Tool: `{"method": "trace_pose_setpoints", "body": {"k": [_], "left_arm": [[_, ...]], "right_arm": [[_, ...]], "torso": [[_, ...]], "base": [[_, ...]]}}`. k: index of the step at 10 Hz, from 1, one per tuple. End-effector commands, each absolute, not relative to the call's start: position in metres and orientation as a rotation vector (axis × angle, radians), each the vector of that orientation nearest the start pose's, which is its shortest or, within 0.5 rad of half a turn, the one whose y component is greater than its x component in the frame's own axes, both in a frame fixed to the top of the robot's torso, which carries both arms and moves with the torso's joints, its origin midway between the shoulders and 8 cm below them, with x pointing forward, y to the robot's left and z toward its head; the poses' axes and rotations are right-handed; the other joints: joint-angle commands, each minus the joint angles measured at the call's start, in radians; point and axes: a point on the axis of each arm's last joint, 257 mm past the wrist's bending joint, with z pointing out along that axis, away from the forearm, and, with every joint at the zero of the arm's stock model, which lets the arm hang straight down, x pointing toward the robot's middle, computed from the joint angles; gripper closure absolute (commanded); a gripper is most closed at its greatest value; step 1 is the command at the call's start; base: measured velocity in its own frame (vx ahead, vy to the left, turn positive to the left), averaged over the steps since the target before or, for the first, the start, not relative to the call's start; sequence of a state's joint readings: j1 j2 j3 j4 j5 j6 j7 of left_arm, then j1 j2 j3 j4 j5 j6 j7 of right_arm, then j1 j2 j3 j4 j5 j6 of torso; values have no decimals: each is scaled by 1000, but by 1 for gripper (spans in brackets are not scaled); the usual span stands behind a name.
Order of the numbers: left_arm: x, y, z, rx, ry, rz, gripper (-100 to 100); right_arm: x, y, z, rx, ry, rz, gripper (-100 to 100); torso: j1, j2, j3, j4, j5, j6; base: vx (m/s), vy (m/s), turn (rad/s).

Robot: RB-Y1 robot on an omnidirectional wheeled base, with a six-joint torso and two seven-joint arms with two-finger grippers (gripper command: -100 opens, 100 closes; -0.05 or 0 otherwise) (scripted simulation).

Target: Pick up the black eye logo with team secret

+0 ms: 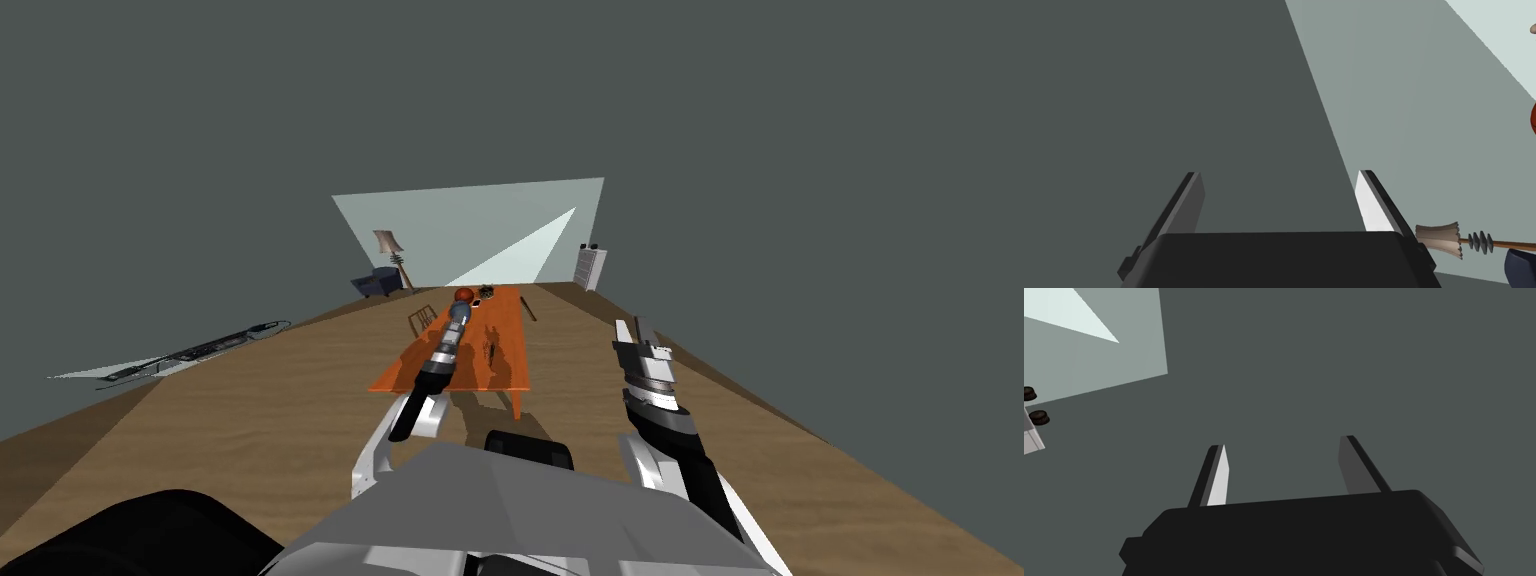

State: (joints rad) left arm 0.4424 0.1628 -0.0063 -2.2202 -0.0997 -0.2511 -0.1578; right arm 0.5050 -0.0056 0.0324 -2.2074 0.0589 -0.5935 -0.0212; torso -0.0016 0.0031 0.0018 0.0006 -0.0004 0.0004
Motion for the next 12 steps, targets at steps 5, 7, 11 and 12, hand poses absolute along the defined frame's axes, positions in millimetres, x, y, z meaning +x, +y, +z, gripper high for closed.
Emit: {"method": "trace_pose_setpoints", "body": {"k": [5, 7, 11, 12], "left_arm": [[430, 305, -114, -611, 1235, -770, -100], [435, 317, -133, -623, 1288, -709, -100], [441, 354, -189, -653, 1434, -531, -100], [441, 355, -191, -657, 1438, -528, -100]], "right_arm": [[344, -260, 7, 614, 638, 1325, 0], [344, -260, 7, 614, 638, 1324, 0], [344, -261, 7, 614, 638, 1324, 0], [344, -260, 7, 614, 638, 1324, 0]], "torso": [[0, -1, 0, 0, 0, 0], [0, 0, 0, 0, 0, 0], [2, -1, -1, 0, 0, -1], [2, -2, -1, 0, 0, 0]], "base": [[-33, -30, -215], [-29, -28, -154], [-20, -19, -184], [-12, -8, -113]]}}
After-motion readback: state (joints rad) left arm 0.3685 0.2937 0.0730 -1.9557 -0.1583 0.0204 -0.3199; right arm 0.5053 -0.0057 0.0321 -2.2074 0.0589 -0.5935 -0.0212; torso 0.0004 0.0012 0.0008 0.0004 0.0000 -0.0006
